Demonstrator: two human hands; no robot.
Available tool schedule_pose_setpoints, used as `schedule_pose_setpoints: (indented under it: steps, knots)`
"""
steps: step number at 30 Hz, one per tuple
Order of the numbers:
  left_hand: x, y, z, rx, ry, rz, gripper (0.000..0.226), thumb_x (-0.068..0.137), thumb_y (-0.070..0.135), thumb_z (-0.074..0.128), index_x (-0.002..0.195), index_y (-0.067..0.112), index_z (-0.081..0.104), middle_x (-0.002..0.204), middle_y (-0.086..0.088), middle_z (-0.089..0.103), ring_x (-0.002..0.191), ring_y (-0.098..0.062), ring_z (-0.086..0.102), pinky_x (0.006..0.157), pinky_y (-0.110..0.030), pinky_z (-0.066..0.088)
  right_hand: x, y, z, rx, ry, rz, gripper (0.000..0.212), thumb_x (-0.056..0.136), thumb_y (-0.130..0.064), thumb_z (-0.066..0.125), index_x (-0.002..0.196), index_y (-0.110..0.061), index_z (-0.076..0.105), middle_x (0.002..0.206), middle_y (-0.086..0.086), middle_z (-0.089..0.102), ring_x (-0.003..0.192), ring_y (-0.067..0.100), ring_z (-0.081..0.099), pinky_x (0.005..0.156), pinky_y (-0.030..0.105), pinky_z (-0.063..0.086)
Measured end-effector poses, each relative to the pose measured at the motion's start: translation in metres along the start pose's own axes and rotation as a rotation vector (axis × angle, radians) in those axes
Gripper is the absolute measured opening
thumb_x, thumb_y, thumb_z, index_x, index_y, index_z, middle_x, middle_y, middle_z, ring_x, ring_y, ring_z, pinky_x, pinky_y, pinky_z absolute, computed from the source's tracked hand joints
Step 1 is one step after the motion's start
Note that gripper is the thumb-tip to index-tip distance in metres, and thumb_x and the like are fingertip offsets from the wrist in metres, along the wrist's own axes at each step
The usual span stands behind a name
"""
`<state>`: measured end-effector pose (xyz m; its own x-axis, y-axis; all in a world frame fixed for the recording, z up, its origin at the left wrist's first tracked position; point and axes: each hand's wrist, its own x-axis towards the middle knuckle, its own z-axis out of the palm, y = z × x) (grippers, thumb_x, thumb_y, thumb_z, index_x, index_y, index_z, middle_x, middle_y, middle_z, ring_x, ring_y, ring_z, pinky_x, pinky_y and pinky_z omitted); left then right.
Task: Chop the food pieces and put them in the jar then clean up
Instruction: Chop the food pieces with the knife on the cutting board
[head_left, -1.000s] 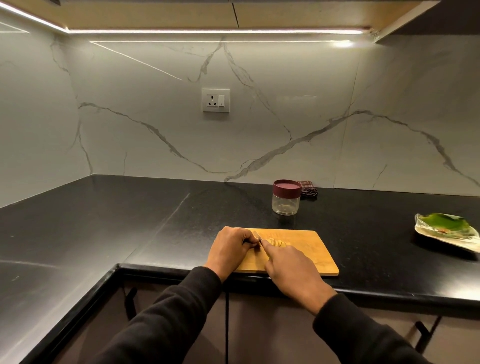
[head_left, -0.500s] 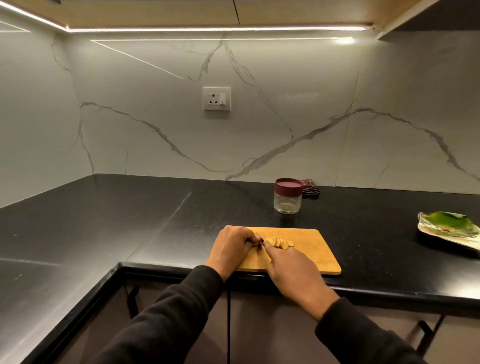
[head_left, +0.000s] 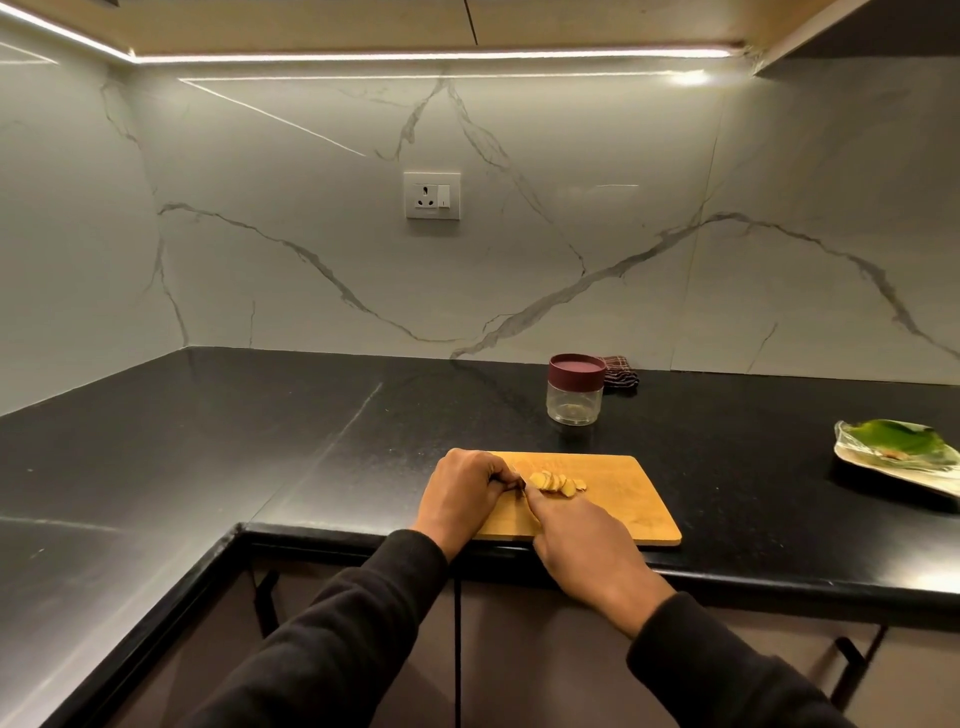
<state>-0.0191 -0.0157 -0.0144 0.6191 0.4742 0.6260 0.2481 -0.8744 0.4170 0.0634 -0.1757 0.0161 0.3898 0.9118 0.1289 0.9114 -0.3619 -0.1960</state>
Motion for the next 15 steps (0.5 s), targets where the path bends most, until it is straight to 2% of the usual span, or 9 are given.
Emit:
schedule_pose_setpoints:
  steps: [2,8,12,15]
  knots:
    - [0.001,-0.001,0.0,0.009,0.002,0.004,0.006,0.088,0.02,0.076,0.092,0.02,0.081,0.09,0.006,0.077,0.083,-0.004,0.071,0.083,-0.019,0.056,-0.007,0.003,0.001,0.002,-0.014,-0.007,0.062,0.105,-0.023,0.04,0.161,-0.028,0.015,0.111,0.001,0.063,0.092,0.016,0.056,0.071,0.027,0.041]
    - [0.0,-0.001,0.001,0.005,-0.002,0.006,0.006,0.088,0.021,0.076,0.093,0.021,0.081,0.09,0.007,0.077,0.083,-0.002,0.07,0.083,-0.019,0.057,-0.021,0.011,0.001,0.02,0.015,-0.011,0.061,0.105,-0.027,0.041,0.16,-0.031,0.016,0.083,-0.009,0.046,0.07,0.007,0.043,0.056,0.023,0.031]
    - [0.0,-0.002,0.001,-0.003,-0.009,0.009,0.005,0.087,0.022,0.077,0.091,0.021,0.08,0.088,0.008,0.077,0.082,-0.002,0.069,0.081,-0.021,0.058,-0.025,0.016,0.0,0.111,-0.008,0.006,0.059,0.103,-0.029,0.044,0.158,-0.035,0.023,0.092,-0.007,0.055,0.078,0.008,0.051,0.063,0.024,0.041]
    - [0.001,-0.003,0.002,-0.004,-0.022,-0.005,0.005,0.086,0.021,0.078,0.091,0.022,0.08,0.089,0.008,0.077,0.082,-0.003,0.07,0.081,-0.024,0.058,-0.022,0.024,-0.006,0.327,-0.085,0.092,0.056,0.102,-0.026,0.049,0.155,-0.035,0.033,0.096,-0.01,0.056,0.072,0.004,0.052,0.054,0.016,0.034]
